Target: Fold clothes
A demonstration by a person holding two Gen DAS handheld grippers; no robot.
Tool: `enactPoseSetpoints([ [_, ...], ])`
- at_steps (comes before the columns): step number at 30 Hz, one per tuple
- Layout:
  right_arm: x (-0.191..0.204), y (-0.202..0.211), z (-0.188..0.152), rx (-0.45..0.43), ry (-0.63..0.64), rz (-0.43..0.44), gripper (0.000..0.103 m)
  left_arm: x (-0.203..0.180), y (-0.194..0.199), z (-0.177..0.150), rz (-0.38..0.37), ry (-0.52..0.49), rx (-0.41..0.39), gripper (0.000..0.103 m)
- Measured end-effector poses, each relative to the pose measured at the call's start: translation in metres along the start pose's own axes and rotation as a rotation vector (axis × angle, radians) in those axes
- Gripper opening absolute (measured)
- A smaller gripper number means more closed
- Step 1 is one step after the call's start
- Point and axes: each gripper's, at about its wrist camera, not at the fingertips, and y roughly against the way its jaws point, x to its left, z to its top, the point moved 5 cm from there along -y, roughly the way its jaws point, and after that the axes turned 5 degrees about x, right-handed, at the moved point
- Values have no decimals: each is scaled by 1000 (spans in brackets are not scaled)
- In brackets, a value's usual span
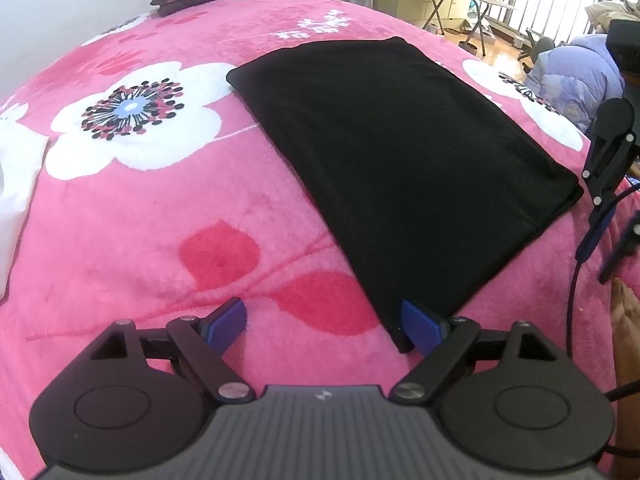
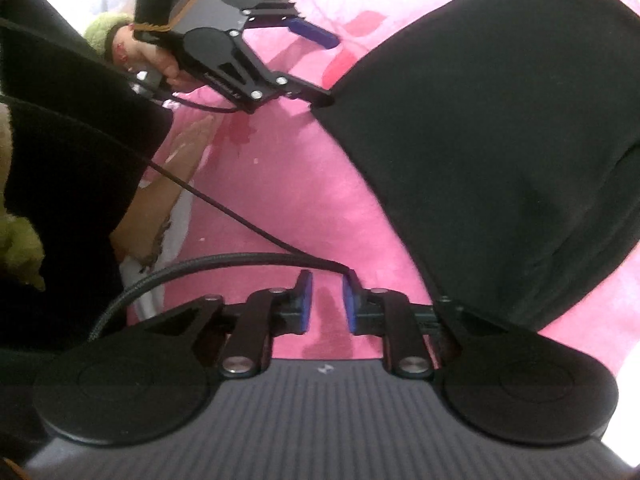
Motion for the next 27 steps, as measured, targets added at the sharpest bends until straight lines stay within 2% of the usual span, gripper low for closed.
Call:
enactPoseSetpoints([
  [1, 0, 2, -1, 10, 11, 6, 30, 0, 0, 0, 1, 0, 0, 87],
  [3, 5, 8, -3, 54, 40, -10, 52, 0, 0, 0, 4, 0, -1, 87],
  [9, 14, 29, -11, 204, 218, -193, 52, 0, 0, -1, 5, -2, -1, 87],
  [11, 14, 37, -11, 231, 260, -262, 50, 0, 0, -1, 6, -2, -2, 87],
  [13, 8, 47, -7, 209, 258, -349, 49, 0, 0, -1, 7, -2, -4, 87],
  [16, -1, 60, -1, 121, 241, -468, 37, 0, 0, -1, 9, -3, -5, 87],
  [18, -5, 63, 3, 63, 228, -519, 27, 0, 0, -1, 10, -5, -6, 87],
  [21, 2, 59, 6, 5, 294, -586, 21, -1, 0, -1, 12, -5, -7, 87],
  [23, 9, 49, 7, 22, 374, -637, 20, -1, 0, -1, 14, -6, -9, 87],
  [25, 13, 44, 5, 53, 417, -629, 19, -1, 0, -2, 14, -8, -11, 87],
  [27, 15, 45, 3, 85, 422, -584, 19, -1, 0, -2, 14, -8, -12, 87],
])
